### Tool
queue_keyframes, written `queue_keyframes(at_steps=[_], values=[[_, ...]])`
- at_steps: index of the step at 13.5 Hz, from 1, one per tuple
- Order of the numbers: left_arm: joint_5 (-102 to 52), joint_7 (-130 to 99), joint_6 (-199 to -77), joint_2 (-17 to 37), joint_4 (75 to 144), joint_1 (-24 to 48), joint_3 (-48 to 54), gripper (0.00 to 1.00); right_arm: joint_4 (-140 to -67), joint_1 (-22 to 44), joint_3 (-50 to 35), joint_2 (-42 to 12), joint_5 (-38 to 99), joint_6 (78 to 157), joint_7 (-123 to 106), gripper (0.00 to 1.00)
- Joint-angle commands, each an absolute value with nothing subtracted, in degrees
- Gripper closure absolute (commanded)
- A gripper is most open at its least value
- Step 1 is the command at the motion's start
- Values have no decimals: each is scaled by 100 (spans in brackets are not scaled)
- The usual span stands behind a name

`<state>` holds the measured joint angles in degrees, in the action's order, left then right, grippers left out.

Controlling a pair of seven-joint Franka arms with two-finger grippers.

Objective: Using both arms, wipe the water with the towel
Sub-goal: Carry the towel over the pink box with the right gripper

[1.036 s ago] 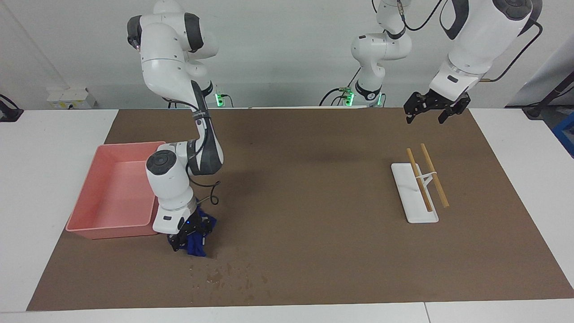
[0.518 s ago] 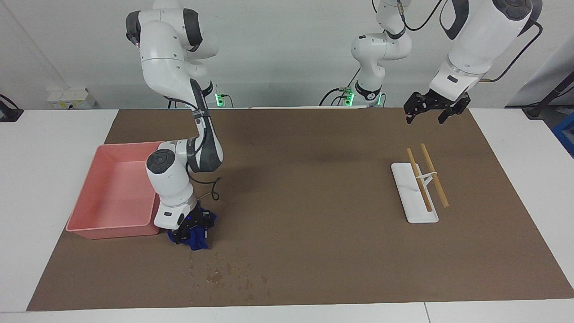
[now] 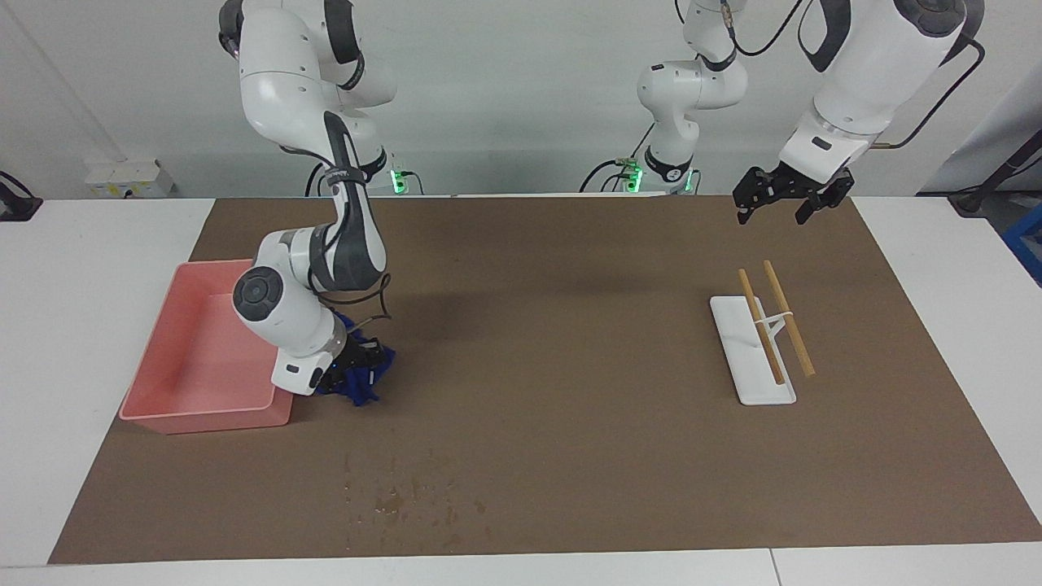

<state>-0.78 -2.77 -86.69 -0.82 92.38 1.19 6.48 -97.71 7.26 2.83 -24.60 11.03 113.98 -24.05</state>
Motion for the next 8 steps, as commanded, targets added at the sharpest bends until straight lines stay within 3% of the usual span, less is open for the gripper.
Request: queue_keyframes(at_steps=[1, 4, 8], values=[[-114, -220, -8622, -202, 9352, 44, 686, 0, -9739, 650, 263, -1900, 1161, 10752, -2268, 100], [-114, -220, -8622, -202, 9351, 44, 686, 0, -9388, 581, 325, -1426, 1099, 9776, -2241, 100], [-114, -220, -8622, -202, 9352, 44, 686, 0, -9300, 492, 334, -310, 372, 8835, -2338, 100]])
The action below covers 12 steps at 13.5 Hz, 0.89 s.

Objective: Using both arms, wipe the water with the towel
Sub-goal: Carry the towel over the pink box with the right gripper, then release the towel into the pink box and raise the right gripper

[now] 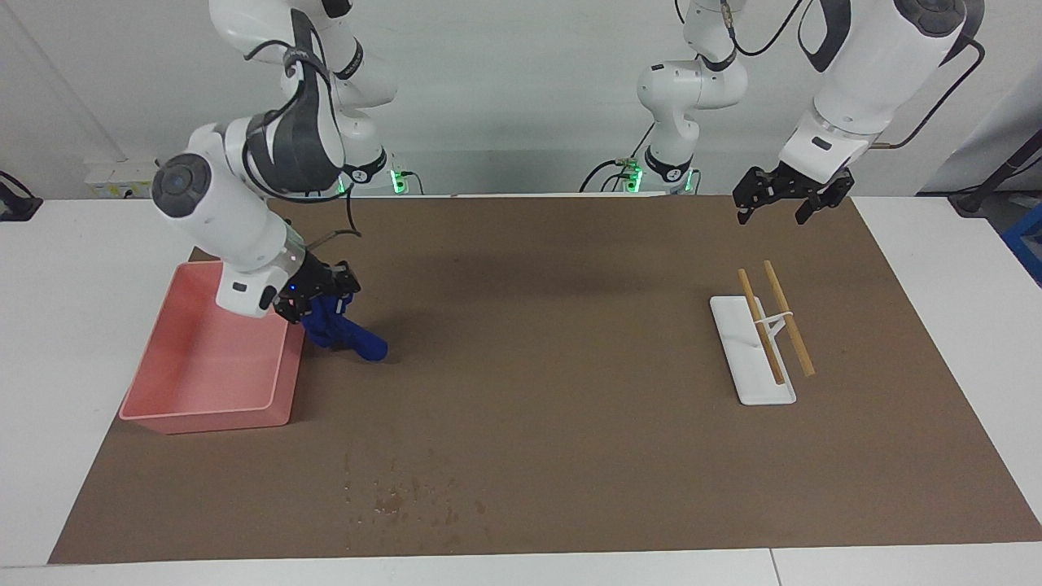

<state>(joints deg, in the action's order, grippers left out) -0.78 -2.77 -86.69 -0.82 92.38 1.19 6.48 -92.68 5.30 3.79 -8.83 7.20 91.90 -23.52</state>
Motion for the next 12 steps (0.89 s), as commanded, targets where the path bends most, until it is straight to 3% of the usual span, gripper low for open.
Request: queue_keyframes(at_steps=[1, 3, 7, 9, 12], values=[[-114, -220, -8622, -211, 9352, 44, 686, 0, -9142, 492, 343, -134, 169, 8485, -2425, 100], [-114, -220, -8622, -202, 9351, 44, 686, 0, -8860, 388, 439, 17, -235, 8035, -3011, 100], [-114, -202, -8622, -202, 9352, 44, 677, 0, -8842, -157, 694, 123, -658, 8234, -4646, 100], [-114, -202, -8622, -202, 9352, 35, 677, 0, -9138, -193, 686, 236, -974, 8855, -5060, 100], [-114, -211, -8622, -202, 9352, 79, 686, 0, -10473, -115, 677, 562, -1002, 10551, -5098, 100]])
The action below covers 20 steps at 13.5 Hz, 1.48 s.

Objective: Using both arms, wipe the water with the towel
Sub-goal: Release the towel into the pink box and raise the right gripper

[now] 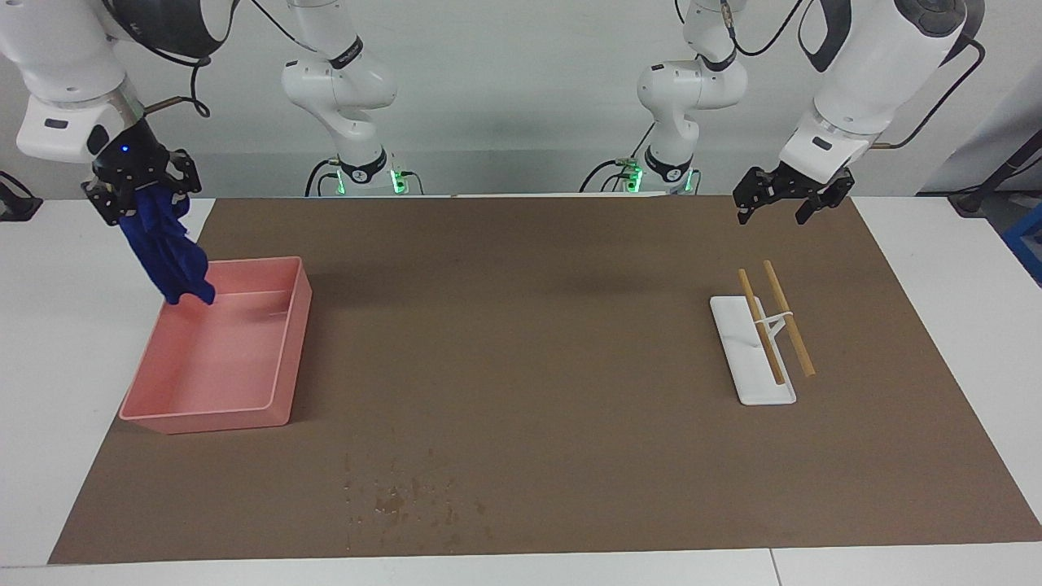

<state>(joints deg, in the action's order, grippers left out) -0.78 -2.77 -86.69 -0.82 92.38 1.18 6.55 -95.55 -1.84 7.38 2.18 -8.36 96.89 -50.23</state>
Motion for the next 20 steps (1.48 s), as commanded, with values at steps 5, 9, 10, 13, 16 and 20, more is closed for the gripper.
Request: queue_keyframes(at_steps=[5, 9, 10, 13, 16, 20], values=[[-114, -211, -8631, -202, 9351, -70, 668, 0, -10828, 9, 659, 580, -984, 10767, -4711, 88], [-114, -211, -8622, -202, 9352, -62, 677, 0, -10714, -44, 659, 563, -914, 10653, -4738, 0], [-114, -211, -8622, -202, 9352, -62, 677, 0, -10662, -18, 650, 563, -905, 10609, -4720, 0], [-114, -211, -8622, -202, 9352, -70, 677, 0, -10346, 18, 633, 536, -897, 10354, -4720, 0], [-114, -211, -8622, -202, 9352, -70, 677, 0, -9828, 17, 633, 554, -440, 9864, -4659, 0], [-114, -220, -8657, -202, 9334, -36, 677, 0, -8976, 96, 598, 580, -88, 8458, -3167, 0]])
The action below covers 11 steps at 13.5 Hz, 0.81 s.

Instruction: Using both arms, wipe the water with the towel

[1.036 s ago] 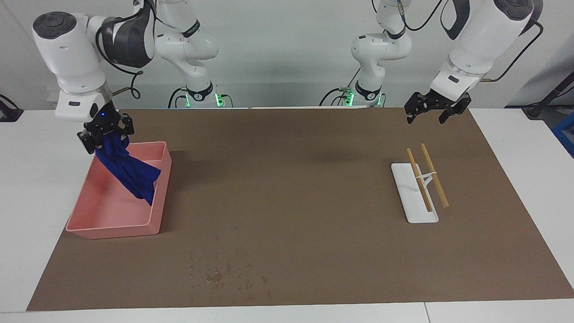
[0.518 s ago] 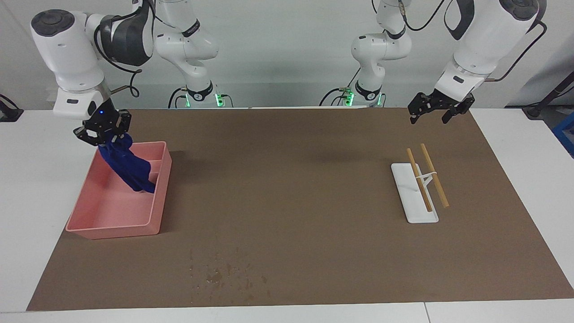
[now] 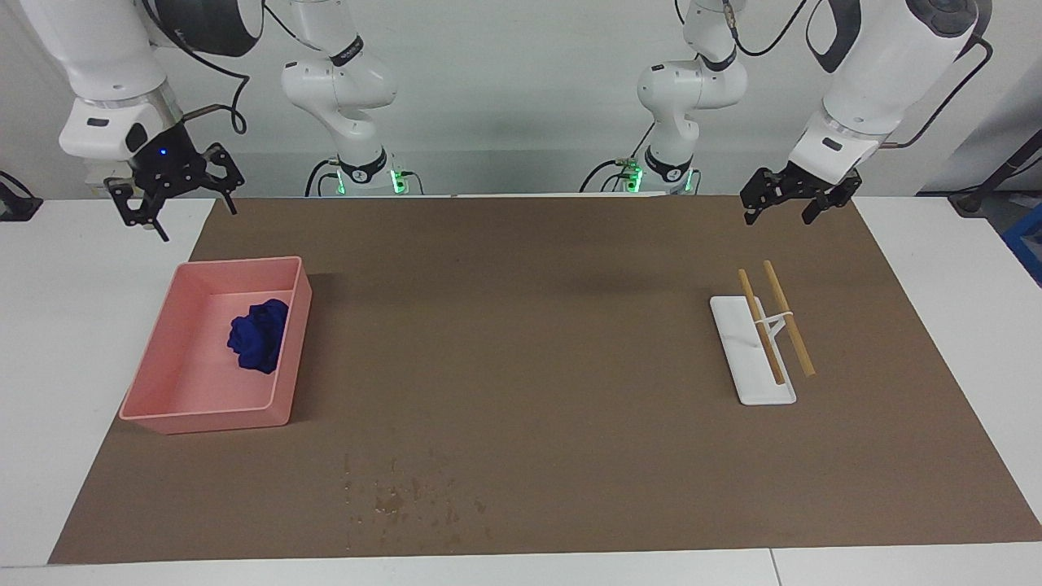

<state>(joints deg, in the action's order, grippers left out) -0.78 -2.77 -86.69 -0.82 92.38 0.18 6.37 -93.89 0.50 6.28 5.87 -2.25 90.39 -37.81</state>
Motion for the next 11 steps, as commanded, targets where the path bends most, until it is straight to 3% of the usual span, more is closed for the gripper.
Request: queue_keyframes(at_steps=[1, 6, 11], values=[[-114, -220, -8562, -211, 9351, -18, 685, 0, -8852, 140, 589, 580, -79, 8290, -3042, 0], [-114, -211, -8622, -211, 9352, -44, 686, 0, -8938, 167, 55, 650, 413, 8111, -427, 0], [-114, -211, -8613, -211, 9352, -53, 686, 0, -9316, 264, -149, 519, 422, 8578, -554, 0]])
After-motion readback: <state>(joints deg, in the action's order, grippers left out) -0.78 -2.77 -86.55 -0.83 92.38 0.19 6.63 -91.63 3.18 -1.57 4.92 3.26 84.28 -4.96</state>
